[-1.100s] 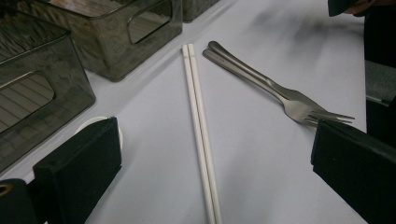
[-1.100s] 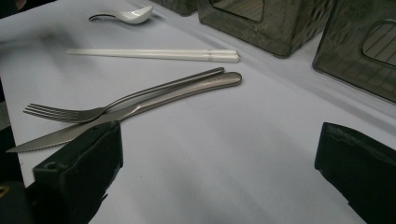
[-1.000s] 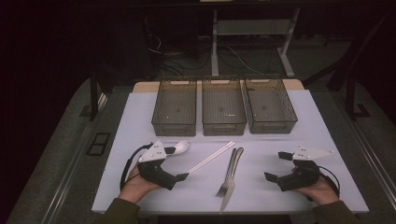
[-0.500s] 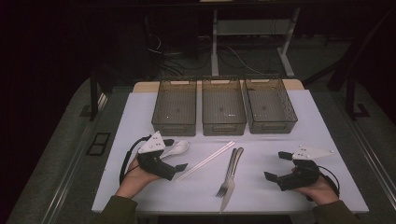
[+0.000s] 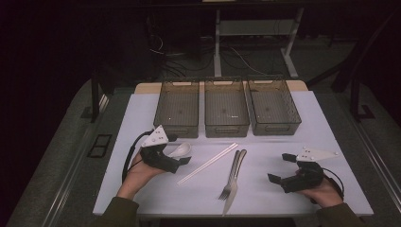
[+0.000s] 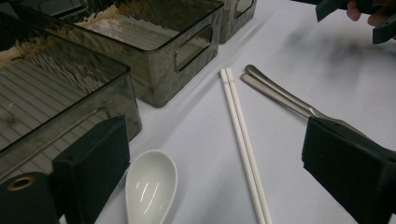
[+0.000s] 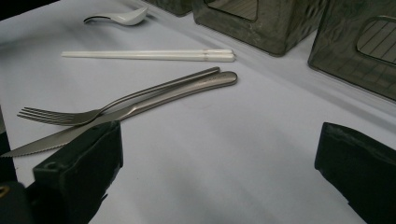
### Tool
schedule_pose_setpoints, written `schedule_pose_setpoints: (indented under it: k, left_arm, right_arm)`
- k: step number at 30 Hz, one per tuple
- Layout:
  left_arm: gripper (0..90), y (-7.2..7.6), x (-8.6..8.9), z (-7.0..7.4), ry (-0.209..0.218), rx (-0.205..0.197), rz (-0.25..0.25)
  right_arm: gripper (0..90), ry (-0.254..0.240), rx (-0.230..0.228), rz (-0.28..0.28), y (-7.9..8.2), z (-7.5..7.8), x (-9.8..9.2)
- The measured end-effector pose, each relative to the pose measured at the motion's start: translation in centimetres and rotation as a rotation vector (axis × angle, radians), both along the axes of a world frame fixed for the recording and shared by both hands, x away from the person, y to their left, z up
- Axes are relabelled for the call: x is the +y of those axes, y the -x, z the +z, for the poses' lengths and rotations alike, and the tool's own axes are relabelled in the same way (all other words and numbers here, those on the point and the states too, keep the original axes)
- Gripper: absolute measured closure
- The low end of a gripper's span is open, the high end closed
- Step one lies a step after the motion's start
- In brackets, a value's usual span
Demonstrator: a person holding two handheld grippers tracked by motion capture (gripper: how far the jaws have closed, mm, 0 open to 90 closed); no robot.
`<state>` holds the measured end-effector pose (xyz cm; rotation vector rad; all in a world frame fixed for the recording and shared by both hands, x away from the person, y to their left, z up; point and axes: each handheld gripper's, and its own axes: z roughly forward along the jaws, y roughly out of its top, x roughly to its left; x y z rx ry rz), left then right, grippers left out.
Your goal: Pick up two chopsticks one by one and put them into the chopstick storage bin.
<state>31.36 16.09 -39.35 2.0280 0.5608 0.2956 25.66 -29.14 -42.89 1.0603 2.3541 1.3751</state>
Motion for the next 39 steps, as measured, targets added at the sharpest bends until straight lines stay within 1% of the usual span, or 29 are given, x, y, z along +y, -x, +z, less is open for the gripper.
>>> schedule_pose_setpoints:
  k: [7,9,13,14,16,22,25,26,27,28,30,34,36,37,39]
  left_arm:
    - [15.3,-0.2,-0.5,-0.1,0.006,0.003,0.002]
    - [18.7,-0.3,-0.9,-0.3,0.010,0.013,-0.001]
    - [26.7,-0.5,-1.5,-0.4,0.008,0.016,-0.009]
    - [29.3,-0.6,-1.7,-0.5,0.012,0.021,-0.012]
    - [33.5,-0.9,-2.2,-0.5,0.006,0.031,-0.035]
    - [39.6,-1.2,-3.2,-0.6,0.009,0.044,-0.049]
    - [44.5,-1.6,-3.7,-0.8,0.011,0.063,-0.057]
    - [46.2,-1.8,-4.1,-0.9,0.005,0.075,-0.060]
    - [46.7,-1.8,-4.1,-0.9,0.005,0.075,-0.060]
    - [47.5,-2.0,-4.6,-1.1,0.004,0.083,-0.062]
    - [49.5,-2.1,-4.8,-1.2,0.001,0.085,-0.065]
    - [52.6,-2.5,-5.8,-1.4,-0.003,0.090,-0.068]
    - [54.9,-2.5,-6.1,-1.5,-0.004,0.094,-0.067]
    - [56.2,-2.7,-6.5,-1.7,-0.019,0.097,-0.076]
    - [58.4,-2.8,-7.1,-1.9,-0.024,0.104,-0.077]
  right_arm:
    - [1.1,0.001,-0.001,0.000,0.0,0.0,0.0]
    - [1.1,0.000,0.000,0.000,0.0,0.0,0.0]
    - [1.1,0.000,0.000,0.000,0.0,0.0,0.0]
    - [1.1,0.000,0.000,0.000,0.0,0.0,0.0]
    - [1.1,-0.001,0.001,-0.001,0.0,0.0,0.0]
    - [1.1,-0.002,-0.001,-0.001,0.0,0.0,-0.1]
    - [1.1,-0.002,-0.002,-0.001,0.0,0.0,-0.1]
    - [1.1,-0.002,-0.001,-0.001,0.0,0.0,-0.1]
    - [1.1,-0.002,-0.001,-0.001,0.0,0.0,-0.1]
    - [1.1,-0.001,-0.001,-0.001,0.0,0.0,-0.1]
    - [1.1,-0.002,-0.001,-0.003,0.0,0.0,-0.1]
    - [1.1,-0.002,-0.009,-0.005,0.0,0.0,-0.1]
    - [1.1,-0.001,-0.006,-0.005,0.0,0.0,-0.1]
    - [1.1,-0.001,-0.007,-0.005,0.0,0.0,-0.1]
    - [1.1,-0.003,-0.009,-0.004,0.0,0.0,-0.1]
